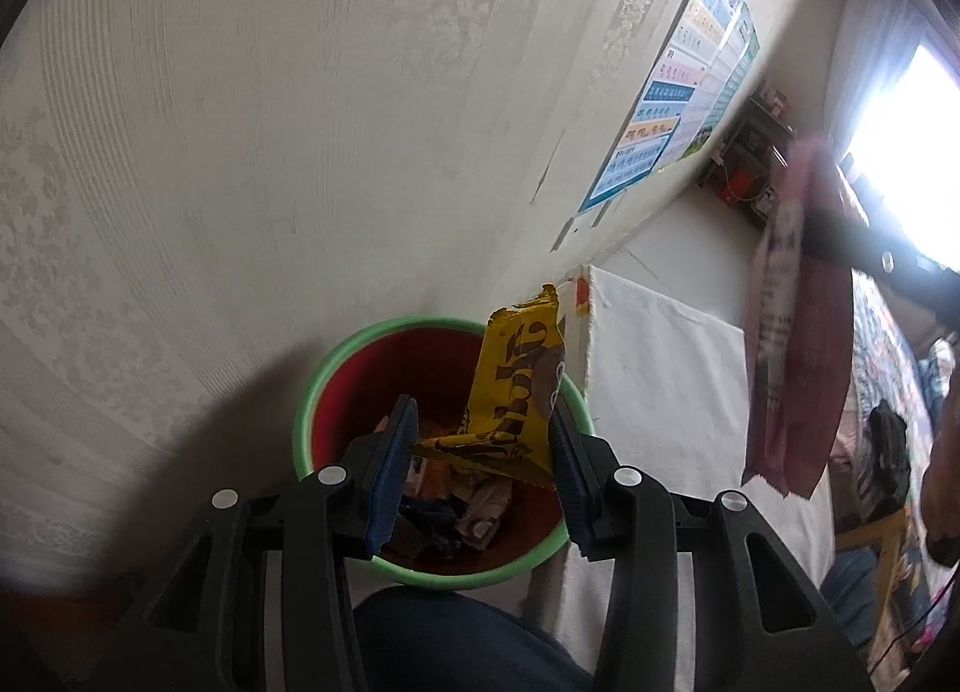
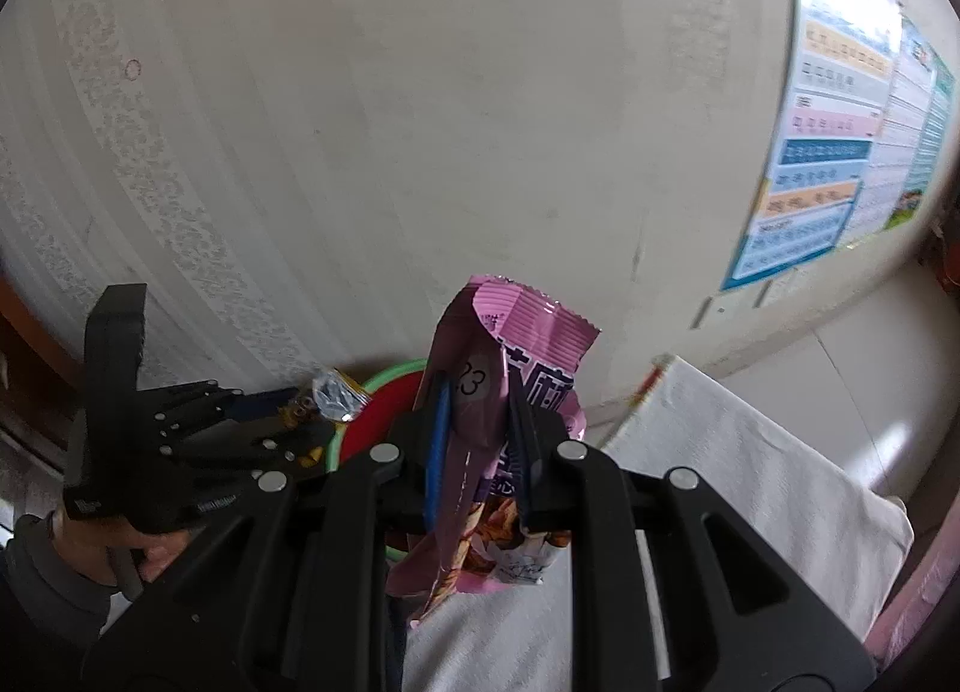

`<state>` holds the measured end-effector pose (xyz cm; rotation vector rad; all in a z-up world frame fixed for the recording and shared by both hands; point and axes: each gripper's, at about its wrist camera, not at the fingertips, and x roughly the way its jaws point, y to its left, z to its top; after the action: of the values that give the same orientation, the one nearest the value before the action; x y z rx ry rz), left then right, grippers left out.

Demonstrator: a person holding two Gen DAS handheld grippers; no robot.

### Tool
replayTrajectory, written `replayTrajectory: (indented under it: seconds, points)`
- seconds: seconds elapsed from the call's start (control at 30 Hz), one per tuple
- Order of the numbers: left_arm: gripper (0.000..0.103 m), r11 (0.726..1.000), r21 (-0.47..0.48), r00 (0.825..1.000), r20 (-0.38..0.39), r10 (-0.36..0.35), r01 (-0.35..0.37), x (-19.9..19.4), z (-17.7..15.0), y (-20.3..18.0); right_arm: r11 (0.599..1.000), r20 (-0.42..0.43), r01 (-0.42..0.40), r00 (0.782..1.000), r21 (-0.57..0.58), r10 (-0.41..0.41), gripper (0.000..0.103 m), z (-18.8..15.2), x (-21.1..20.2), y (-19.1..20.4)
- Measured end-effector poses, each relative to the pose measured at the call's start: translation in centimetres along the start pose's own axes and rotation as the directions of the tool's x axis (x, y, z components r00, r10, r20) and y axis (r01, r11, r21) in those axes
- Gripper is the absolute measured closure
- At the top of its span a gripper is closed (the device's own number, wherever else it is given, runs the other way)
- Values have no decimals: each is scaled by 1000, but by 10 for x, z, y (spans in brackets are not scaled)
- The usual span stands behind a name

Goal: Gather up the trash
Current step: 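Carry the gold wrapper and pink snack bag to the red bucket, then open both tools over the red bucket to drop both items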

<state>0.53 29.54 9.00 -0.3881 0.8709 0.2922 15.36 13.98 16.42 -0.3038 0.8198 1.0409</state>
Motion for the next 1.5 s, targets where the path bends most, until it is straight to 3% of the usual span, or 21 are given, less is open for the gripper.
replayTrajectory:
  seconds: [0.37, 0.83, 1.33, 1.43, 1.5]
  points:
    - [62, 994, -110, 1000, 5, 29, -28, -3, -8, 33, 994, 8, -73, 997, -79, 74, 85, 12, 26, 24]
    - [62, 993, -117, 1000, -6, -6, 5, 2, -1, 45, 996, 39, -44, 998, -77, 47, 85, 21, 52, 28]
    - [60, 996, -89, 994, -113, -7, -4, 41, 3, 45, 997, -39, -70, 997, -20, 69, 84, 2, 108, 18]
    - [57, 997, -79, 991, -133, 6, -17, 46, 2, 43, 999, -54, -52, 997, -5, 52, 74, -6, 112, 15]
    - [39, 997, -68, 989, -144, 18, -28, 47, 1, 43, 999, -38, -32, 999, 6, 32, 51, -9, 108, 12]
